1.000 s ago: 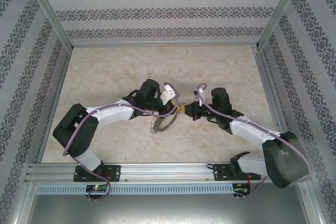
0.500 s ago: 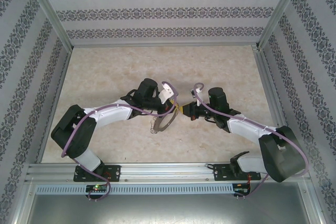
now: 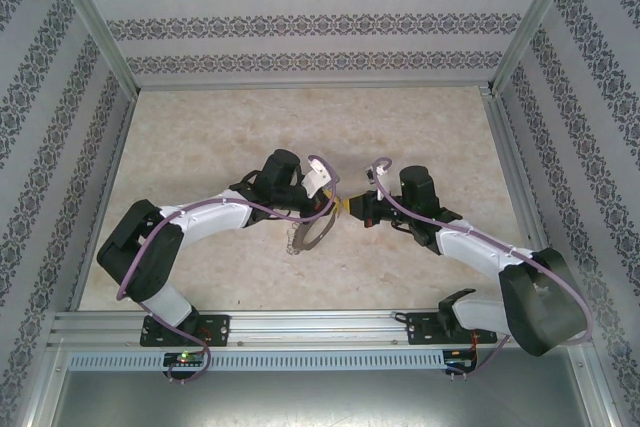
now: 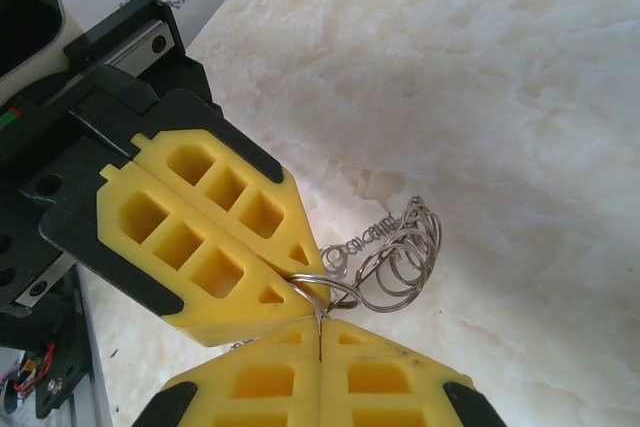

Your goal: Put the keys on the keyring

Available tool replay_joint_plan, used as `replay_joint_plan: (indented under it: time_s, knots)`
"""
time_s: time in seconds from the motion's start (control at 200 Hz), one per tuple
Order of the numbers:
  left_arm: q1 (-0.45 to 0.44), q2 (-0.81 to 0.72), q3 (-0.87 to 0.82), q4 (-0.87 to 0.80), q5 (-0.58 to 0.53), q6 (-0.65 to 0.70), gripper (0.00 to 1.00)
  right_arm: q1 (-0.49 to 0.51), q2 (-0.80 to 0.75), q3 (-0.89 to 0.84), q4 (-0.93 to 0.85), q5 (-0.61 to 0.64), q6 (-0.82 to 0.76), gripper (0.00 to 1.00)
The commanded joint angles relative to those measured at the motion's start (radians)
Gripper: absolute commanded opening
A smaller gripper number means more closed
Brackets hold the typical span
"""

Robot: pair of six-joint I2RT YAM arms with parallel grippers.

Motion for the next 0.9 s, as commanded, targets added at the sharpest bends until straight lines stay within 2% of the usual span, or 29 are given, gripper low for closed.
replay_joint_plan:
  time_s: [0.0, 0.355, 0.615, 0.894]
  knots:
    - [-0.002, -0.032, 0.001, 0.035, 0.056, -0.009, 0.00, -0.005, -0.003, 0.003, 0.021, 0.055, -0.014, 0.00]
    - [-0.001, -0.043, 0.001, 0.025, 0.068, -0.006, 0.00, -0.007, -0.005, 0.018, 0.018, 0.053, -0.014, 0.00]
    - [-0.001, -0.044, 0.008, 0.003, 0.085, 0.001, 0.00, 0.005, -0.004, 0.053, -0.074, 0.177, -0.046, 0.00]
    - [-0.003, -0.042, 0.014, 0.002, 0.088, 0.000, 0.00, 0.019, -0.013, 0.069, -0.087, 0.167, -0.052, 0.00]
